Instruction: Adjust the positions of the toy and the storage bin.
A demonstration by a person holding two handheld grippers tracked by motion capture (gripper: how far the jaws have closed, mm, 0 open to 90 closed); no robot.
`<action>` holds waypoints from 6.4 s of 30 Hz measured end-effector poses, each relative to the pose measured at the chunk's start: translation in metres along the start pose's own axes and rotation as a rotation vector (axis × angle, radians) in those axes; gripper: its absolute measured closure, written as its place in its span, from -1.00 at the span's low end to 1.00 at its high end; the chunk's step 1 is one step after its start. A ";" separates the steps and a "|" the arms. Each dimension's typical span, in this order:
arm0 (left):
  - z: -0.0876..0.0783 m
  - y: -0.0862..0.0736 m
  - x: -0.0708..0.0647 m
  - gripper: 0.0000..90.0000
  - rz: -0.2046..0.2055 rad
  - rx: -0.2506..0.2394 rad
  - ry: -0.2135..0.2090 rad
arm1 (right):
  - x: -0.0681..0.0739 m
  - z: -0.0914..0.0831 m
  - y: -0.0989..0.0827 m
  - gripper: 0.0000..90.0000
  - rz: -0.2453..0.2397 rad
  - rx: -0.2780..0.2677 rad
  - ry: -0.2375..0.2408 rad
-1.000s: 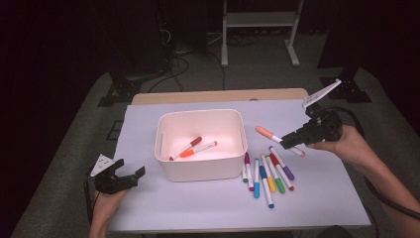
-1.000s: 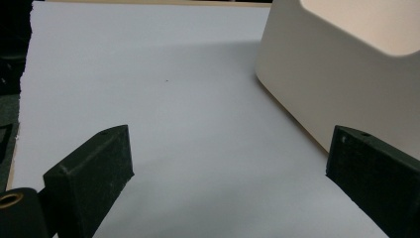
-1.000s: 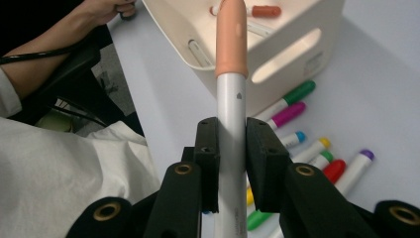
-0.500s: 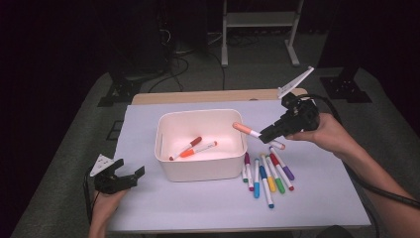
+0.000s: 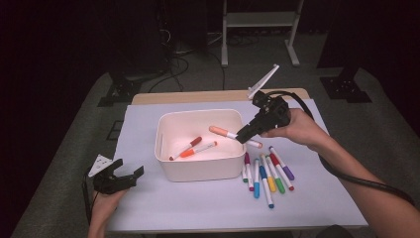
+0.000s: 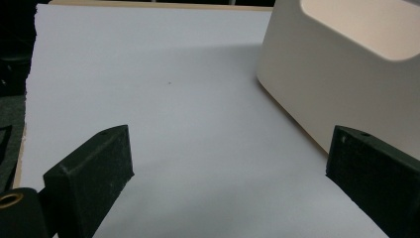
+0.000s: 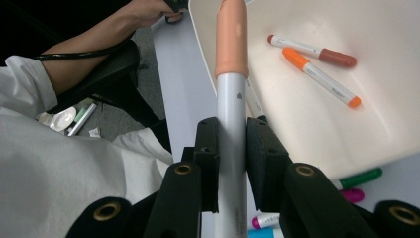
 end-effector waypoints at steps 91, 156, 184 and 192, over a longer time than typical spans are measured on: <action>-0.001 -0.001 0.001 -0.94 -0.004 -0.002 0.003 | -0.048 0.000 -0.045 0.43 0.108 -0.041 -0.101; 0.000 -0.001 0.000 -0.94 -0.002 0.006 0.000 | -0.132 0.062 -0.216 0.68 0.351 0.105 -0.454; 0.001 0.001 0.000 -0.94 -0.002 -0.004 -0.004 | -0.069 -0.019 -0.104 0.68 0.214 -0.055 -0.170; 0.002 0.002 0.000 -0.94 -0.007 -0.009 -0.011 | -0.045 -0.013 -0.051 0.68 0.121 -0.044 -0.089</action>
Point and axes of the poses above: each handheld gripper's, and its own axes: z roughly forward along the jaws, y roughly out of its top, x roughly to its left, the point moved 7 cm from there along z, roughly forward along the jaws, and after that the axes turned 11 degrees about -y, right-handed, at the moved point
